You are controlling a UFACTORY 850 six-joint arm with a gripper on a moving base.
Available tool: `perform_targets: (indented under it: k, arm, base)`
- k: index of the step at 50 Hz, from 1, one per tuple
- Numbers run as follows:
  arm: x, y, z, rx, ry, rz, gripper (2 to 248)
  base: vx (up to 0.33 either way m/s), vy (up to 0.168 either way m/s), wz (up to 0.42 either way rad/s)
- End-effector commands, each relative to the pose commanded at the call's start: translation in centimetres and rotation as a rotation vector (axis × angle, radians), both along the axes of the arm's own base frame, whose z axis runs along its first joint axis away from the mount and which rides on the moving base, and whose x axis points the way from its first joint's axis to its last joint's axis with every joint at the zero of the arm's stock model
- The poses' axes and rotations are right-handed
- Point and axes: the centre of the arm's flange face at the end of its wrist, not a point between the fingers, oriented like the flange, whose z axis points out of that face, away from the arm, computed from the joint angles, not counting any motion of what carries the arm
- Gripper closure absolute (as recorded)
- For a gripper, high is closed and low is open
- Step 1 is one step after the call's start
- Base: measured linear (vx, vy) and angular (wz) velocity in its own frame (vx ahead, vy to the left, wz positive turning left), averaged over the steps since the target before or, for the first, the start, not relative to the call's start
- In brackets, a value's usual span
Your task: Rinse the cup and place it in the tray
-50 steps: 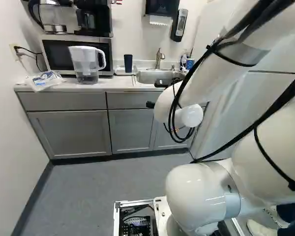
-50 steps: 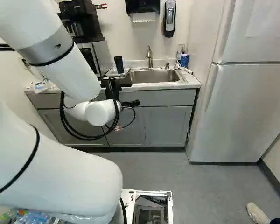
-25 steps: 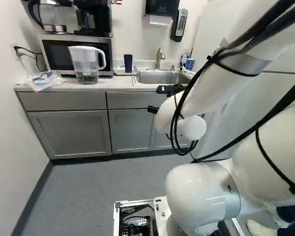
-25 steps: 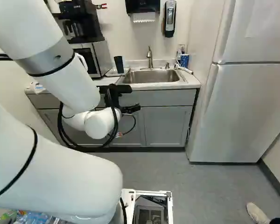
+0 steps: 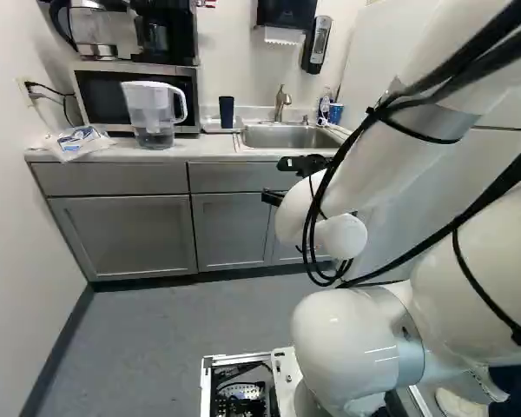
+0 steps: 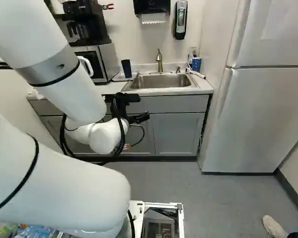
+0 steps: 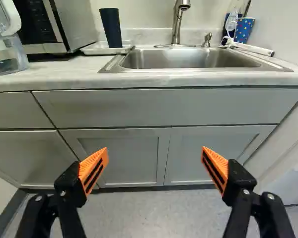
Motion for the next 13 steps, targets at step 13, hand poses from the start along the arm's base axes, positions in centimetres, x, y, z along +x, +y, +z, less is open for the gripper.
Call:
perform_targets:
  k: [13]
  arm:
    - [-0.04, 0.00, -0.02, 0.000, -0.001, 0.000, 3]
  base:
    - [0.000, 0.000, 0.000]
